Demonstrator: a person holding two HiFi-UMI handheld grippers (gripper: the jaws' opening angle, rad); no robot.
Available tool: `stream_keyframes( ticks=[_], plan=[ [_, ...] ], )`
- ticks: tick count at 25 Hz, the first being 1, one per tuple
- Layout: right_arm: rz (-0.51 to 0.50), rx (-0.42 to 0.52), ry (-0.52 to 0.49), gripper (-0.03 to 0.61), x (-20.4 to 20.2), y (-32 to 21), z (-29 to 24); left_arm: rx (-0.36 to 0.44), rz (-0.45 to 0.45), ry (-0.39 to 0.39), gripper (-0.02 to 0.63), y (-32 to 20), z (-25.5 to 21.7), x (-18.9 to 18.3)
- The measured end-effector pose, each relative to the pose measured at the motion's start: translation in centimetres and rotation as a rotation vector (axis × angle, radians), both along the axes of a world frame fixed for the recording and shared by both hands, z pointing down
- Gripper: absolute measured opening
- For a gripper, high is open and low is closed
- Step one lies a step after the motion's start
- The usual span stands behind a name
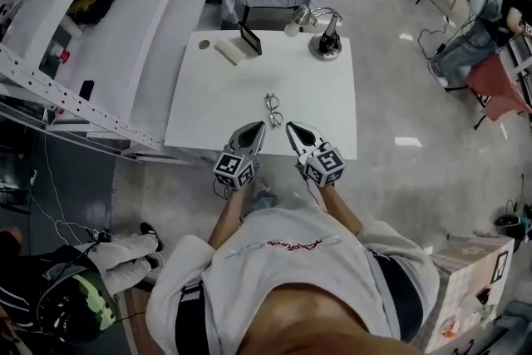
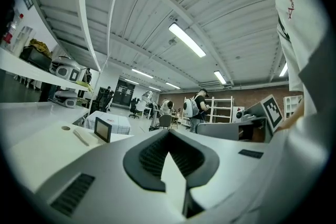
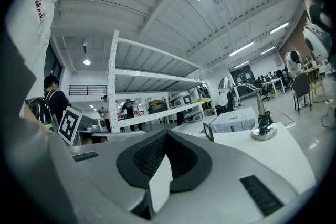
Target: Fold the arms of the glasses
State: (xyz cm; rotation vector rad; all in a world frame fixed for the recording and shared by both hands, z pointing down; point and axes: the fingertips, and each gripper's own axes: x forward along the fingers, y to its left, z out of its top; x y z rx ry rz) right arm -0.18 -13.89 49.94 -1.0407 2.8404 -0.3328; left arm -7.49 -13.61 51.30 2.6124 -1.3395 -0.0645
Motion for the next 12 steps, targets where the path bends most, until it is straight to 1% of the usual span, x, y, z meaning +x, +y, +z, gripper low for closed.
stream_keyframes(
  ticks=[5, 12],
  plan=[
    [-0.001, 0.002, 0.026, 0.018, 2.6, 3.9, 0.6, 0.004, -0.008, 0.005, 0.021, 3.8, 0.1, 2.7],
    [-0.001, 0.014, 0.041, 0.018, 4.6, 8.9, 1.3, 0.011, -0.024, 0.005, 0.021, 8.9, 0.6, 4.7]
  ],
)
